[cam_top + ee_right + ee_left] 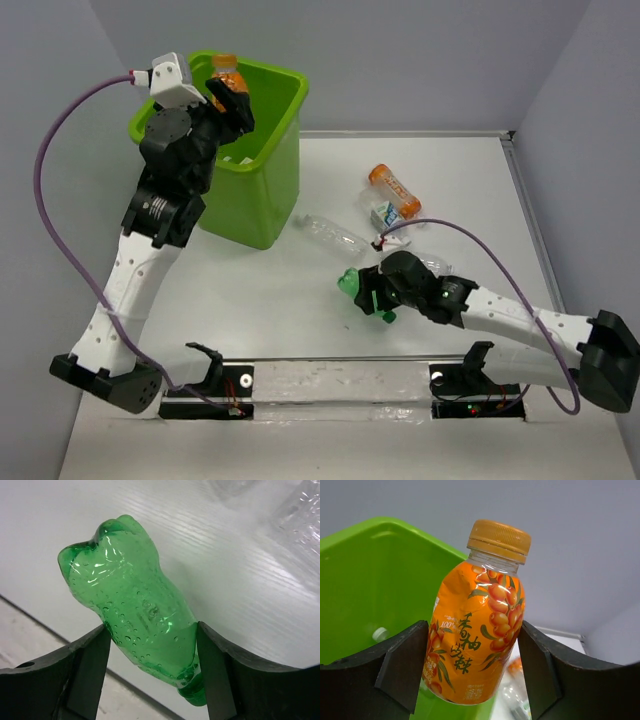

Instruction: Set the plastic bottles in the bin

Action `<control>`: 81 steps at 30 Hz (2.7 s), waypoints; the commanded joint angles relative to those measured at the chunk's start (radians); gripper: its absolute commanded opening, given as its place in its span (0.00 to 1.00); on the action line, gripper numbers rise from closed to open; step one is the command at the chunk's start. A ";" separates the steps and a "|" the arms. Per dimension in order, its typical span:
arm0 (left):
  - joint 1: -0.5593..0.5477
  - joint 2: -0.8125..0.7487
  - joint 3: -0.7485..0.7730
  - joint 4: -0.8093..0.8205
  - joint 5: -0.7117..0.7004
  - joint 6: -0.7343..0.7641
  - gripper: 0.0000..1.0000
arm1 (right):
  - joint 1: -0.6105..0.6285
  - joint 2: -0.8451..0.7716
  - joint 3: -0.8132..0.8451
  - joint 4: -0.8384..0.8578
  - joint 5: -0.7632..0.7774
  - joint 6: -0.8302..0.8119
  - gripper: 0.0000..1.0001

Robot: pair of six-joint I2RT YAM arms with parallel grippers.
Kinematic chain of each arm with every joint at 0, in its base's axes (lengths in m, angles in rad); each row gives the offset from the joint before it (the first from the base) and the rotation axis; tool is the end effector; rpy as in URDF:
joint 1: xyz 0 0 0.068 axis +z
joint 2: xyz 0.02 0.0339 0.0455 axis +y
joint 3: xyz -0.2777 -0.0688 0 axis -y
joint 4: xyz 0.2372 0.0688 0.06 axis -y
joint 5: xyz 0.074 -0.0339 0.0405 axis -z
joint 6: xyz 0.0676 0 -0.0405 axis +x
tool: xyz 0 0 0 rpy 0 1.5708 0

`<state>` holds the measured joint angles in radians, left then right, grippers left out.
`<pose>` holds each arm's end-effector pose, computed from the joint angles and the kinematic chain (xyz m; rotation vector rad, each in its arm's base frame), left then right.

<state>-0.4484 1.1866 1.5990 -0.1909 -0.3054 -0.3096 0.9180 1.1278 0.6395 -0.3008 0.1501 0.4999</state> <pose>0.2289 -0.0876 0.5514 -0.1653 1.3627 -0.4308 0.1525 0.1828 0.2061 -0.4266 2.3704 0.5084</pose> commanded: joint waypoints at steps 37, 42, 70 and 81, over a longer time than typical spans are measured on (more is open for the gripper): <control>0.155 -0.726 -0.939 -0.102 0.729 -0.203 0.99 | 0.085 1.068 2.023 0.334 0.040 -0.612 0.84; 0.145 -0.710 -0.987 -0.052 0.720 -0.246 0.99 | 0.073 1.036 2.001 0.313 -0.029 -0.600 1.00; -0.529 0.206 -0.874 0.452 -0.310 -0.919 0.99 | -0.317 -0.352 0.056 -0.021 0.072 -0.087 0.88; -0.449 0.556 -0.596 0.337 -0.403 -0.930 0.99 | -0.317 -0.415 -0.069 0.008 -0.083 -0.021 0.86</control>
<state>-0.9394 1.6993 0.9436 0.1734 -0.6209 -1.2148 0.6079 0.7433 0.6041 -0.3367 0.1429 0.4408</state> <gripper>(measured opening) 0.989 0.867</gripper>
